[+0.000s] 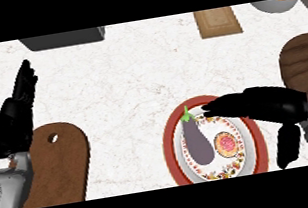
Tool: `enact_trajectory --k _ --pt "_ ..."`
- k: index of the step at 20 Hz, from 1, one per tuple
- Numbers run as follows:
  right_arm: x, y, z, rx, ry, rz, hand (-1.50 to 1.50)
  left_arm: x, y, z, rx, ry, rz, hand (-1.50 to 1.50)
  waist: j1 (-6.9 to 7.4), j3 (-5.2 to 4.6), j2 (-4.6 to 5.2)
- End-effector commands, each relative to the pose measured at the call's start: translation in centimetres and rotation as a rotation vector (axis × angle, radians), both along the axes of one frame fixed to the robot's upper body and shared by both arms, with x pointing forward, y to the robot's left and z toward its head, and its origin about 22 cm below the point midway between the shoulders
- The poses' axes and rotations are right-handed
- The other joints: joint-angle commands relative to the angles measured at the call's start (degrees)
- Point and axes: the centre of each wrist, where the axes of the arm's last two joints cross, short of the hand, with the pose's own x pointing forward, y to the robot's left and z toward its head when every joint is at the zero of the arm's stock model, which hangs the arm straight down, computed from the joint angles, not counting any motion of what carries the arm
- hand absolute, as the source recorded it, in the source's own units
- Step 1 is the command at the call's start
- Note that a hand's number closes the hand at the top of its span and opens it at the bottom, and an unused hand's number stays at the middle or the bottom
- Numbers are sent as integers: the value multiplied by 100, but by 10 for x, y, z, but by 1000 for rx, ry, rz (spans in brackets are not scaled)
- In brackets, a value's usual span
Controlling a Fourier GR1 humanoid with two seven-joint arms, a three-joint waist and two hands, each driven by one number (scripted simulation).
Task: Pick the cupcake from the plate and place it in the bowl
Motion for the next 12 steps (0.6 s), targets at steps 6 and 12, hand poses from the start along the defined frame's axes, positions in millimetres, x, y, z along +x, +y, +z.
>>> enact_trajectory --k 6,12 --pt "-6 27 -35 -56 -14 -40 -150 -14 11 -14 -5 -14 5 0 22 1 5" --pt "6 23 -54 -75 7 -32 -150 -8 -12 -8 -4 12 -13 0 18 2 6"
